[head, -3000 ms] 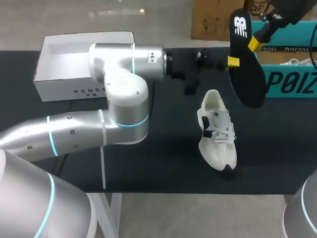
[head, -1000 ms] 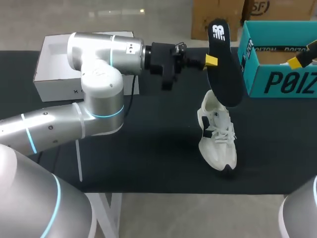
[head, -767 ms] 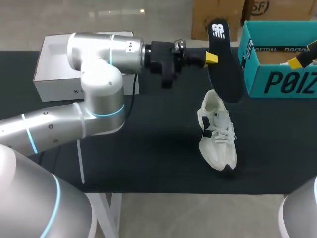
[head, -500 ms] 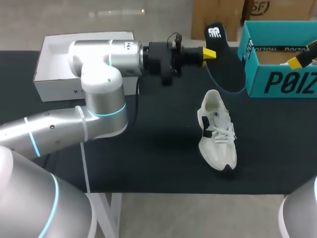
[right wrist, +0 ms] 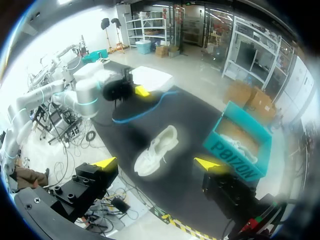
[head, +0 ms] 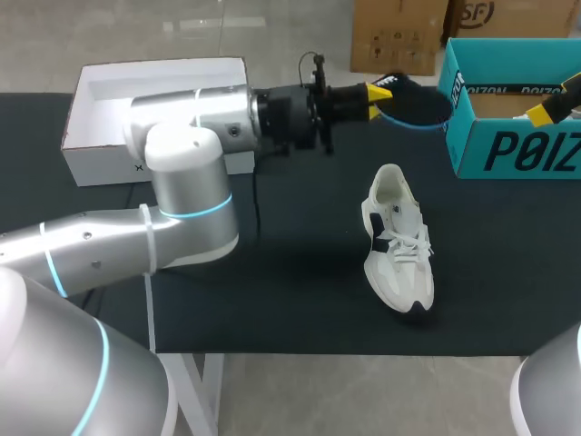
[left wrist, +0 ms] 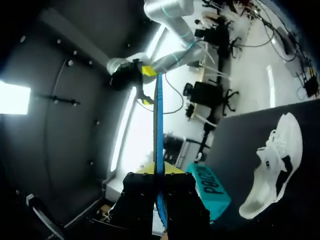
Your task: Take the shoe out of the shoebox, open the shoe tongue, remove and reinsert the insole, then place the shoe into the shoebox
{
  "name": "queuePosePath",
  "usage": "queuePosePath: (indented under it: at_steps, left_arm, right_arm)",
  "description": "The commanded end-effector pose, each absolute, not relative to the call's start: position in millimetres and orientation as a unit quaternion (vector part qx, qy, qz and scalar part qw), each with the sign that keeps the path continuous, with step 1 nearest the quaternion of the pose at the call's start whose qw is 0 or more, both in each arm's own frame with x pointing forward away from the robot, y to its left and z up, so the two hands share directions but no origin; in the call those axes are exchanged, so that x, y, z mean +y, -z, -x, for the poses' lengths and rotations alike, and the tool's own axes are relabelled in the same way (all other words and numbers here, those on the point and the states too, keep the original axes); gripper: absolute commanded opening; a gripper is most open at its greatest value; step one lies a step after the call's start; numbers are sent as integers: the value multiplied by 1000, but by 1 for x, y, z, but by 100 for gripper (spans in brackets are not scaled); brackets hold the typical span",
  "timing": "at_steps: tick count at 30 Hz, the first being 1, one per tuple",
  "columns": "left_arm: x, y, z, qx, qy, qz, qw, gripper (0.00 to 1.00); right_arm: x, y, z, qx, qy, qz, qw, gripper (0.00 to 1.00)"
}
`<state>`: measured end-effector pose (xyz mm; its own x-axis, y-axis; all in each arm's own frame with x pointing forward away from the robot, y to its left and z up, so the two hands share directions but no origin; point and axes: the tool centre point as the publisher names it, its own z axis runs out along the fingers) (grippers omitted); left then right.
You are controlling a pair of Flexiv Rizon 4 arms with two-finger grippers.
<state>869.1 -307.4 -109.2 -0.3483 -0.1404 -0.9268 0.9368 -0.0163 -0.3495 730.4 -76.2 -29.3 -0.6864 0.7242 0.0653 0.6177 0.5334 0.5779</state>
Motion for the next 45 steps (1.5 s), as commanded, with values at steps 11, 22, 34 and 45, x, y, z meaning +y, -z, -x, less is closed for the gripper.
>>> queuePosePath:
  at_steps: [11, 22, 34, 45]
  left_arm:
    - [-306, 108, -873, 657, 720, -60, 217, 0]
    - [-289, 108, -889, 677, 723, 121, 65, 0]
    - [-292, 91, -884, 669, 719, 169, -82, 0]
    - [-292, 91, -884, 669, 719, 169, -82, 0]
  right_arm:
    - [-76, 29, -733, 872, -289, -385, 89, 100]
    - [-76, 29, -733, 872, -289, -385, 89, 100]
    - [-76, 29, -733, 872, -289, -385, 89, 100]
    - [-76, 29, -733, 872, -289, -385, 89, 100]
